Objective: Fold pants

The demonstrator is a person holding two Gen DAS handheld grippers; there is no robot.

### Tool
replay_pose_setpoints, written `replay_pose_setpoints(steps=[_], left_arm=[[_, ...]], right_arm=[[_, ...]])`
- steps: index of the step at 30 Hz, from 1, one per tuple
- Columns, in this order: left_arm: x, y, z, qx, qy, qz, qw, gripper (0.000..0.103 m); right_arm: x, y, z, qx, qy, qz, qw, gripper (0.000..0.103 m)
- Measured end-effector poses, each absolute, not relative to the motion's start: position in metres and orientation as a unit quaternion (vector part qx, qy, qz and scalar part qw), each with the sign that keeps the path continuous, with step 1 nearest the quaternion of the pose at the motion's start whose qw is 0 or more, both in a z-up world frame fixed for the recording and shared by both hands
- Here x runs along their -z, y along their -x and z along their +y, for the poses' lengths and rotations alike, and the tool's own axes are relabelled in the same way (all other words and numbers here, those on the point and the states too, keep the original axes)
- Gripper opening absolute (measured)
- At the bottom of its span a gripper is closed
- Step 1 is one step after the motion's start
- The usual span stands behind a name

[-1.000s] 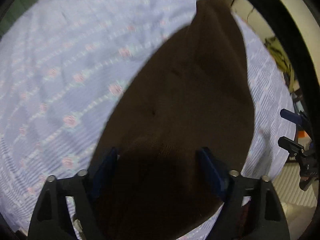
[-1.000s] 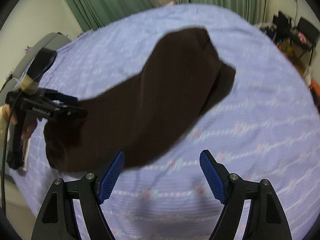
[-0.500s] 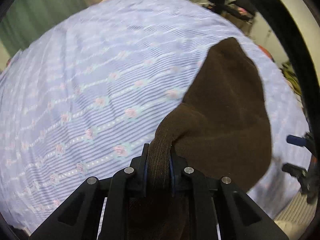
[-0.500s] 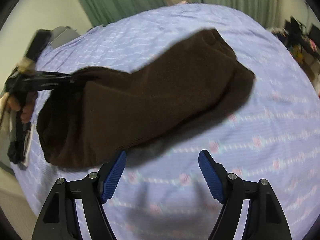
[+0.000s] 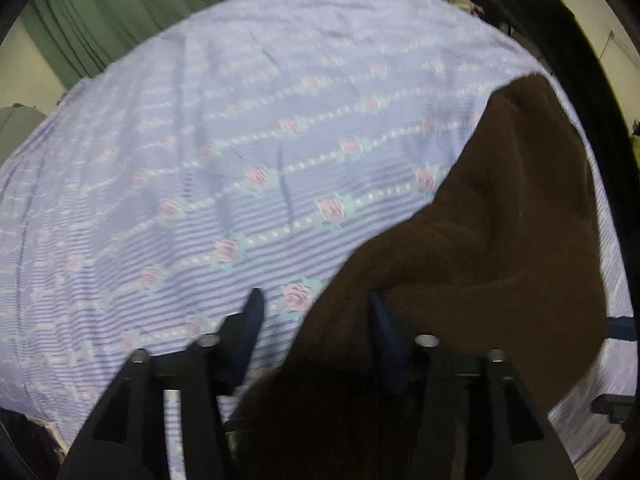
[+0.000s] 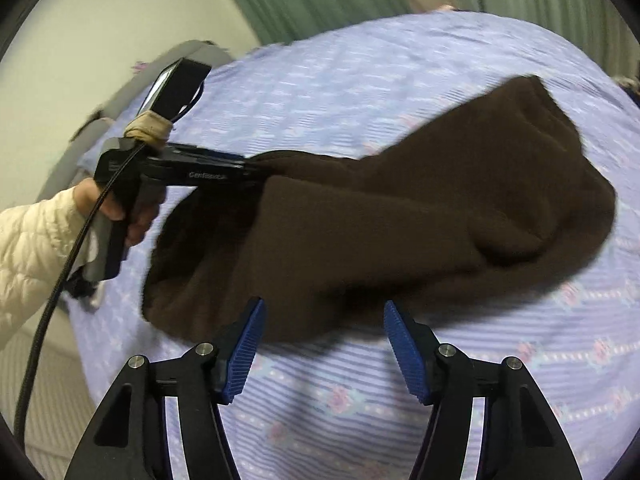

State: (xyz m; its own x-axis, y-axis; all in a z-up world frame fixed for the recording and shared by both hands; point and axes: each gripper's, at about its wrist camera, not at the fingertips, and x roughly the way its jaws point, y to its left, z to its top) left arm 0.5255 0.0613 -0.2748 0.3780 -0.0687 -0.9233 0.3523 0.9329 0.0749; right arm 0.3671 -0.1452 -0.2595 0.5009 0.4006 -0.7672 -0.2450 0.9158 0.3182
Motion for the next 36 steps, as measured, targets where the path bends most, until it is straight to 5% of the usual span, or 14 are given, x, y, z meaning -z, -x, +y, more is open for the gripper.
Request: replay_pose_setpoints(steps=[7,12,18,20,22,36], left_arm=[[0.218,-0.447,0.082,0.091,-0.128,0.471,0.868,0.068],[0.236,-0.367,0.029,0.194,-0.142,0.468,0.85,0.067],[0.281,-0.371,-0.02,0.205,-0.129,0.465,0.852,0.053],[0.292,-0.377,-0.028,0.197,-0.125,0.475,0.848,0.028],[0.292,-0.391,-0.017,0.213,-0.069,0.497,0.838,0.015],[0.272,-0.415,0.035,0.211,0.07,0.492,0.842,0.01]], right_arm=[[0.254,-0.39,-0.139,-0.237,-0.074,0.454,0.856,0.063],[0.248,-0.423,-0.145,-0.279,-0.126,0.457,0.835,0.063],[0.262,-0.447,-0.141,-0.291,-0.125,0.483,0.817,0.058],[0.26,-0.447,-0.144,-0.292,-0.125,0.481,0.817,0.058],[0.257,-0.445,-0.149,-0.295,-0.128,0.476,0.819,0.058],[0.269,-0.437,-0.144,-0.353,-0.08,0.496,0.789,0.058]])
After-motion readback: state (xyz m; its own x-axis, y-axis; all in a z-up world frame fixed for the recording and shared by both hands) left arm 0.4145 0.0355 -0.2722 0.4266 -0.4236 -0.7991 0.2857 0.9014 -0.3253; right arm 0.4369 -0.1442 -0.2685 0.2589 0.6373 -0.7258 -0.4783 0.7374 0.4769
